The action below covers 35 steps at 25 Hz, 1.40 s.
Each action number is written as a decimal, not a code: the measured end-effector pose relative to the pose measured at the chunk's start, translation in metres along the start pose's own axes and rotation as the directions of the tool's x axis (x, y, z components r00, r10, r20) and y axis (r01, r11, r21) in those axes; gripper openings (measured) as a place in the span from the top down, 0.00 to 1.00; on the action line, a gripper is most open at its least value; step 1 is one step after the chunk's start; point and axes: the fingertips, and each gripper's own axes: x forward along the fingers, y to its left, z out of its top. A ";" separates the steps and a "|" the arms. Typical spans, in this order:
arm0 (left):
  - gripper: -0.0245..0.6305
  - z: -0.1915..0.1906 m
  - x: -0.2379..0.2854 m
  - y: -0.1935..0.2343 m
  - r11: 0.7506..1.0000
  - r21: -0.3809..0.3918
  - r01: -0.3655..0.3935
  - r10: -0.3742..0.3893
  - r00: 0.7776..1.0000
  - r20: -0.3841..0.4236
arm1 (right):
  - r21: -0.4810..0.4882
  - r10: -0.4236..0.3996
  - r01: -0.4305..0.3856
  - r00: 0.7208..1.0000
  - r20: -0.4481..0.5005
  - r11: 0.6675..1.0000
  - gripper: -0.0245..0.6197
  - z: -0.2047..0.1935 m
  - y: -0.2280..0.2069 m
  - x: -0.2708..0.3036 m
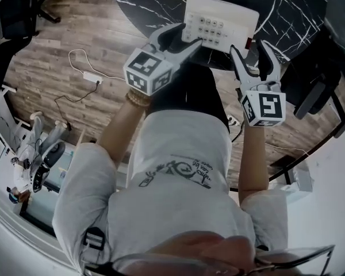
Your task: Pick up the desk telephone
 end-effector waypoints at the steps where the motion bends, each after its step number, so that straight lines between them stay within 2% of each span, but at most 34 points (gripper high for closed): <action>1: 0.57 -0.006 0.005 0.004 1.000 -0.018 0.003 -0.004 1.000 -0.011 | 0.010 -0.005 0.005 1.000 -0.009 1.000 0.49 -0.008 -0.003 0.004; 5: 0.53 -0.027 0.020 0.023 0.998 -0.063 -0.020 0.017 0.999 -0.040 | 0.028 -0.023 0.024 0.999 -0.032 0.999 0.44 -0.034 -0.017 0.019; 8: 0.50 -0.039 0.031 0.035 0.993 -0.111 -0.036 0.030 0.998 -0.058 | 0.059 -0.029 0.032 0.998 -0.048 0.998 0.44 -0.050 -0.026 0.028; 16: 0.45 -0.059 0.050 0.051 0.986 -0.158 -0.055 0.041 0.995 -0.090 | 0.093 -0.019 0.024 0.998 -0.052 0.995 0.43 -0.072 -0.037 0.044; 23: 0.46 -0.064 0.057 0.052 0.984 -0.167 -0.055 0.038 0.994 -0.106 | 0.127 0.002 0.008 0.997 -0.072 0.992 0.43 -0.090 -0.041 0.053; 31: 0.53 -0.065 0.057 0.059 0.984 -0.145 -0.102 0.085 0.989 -0.119 | 0.169 0.021 -0.006 0.996 -0.087 0.986 0.43 -0.097 -0.040 0.060; 35: 0.53 -0.065 0.057 0.058 0.984 -0.136 -0.114 0.098 0.988 -0.116 | 0.186 0.029 -0.014 0.996 -0.079 0.983 0.45 -0.096 -0.039 0.060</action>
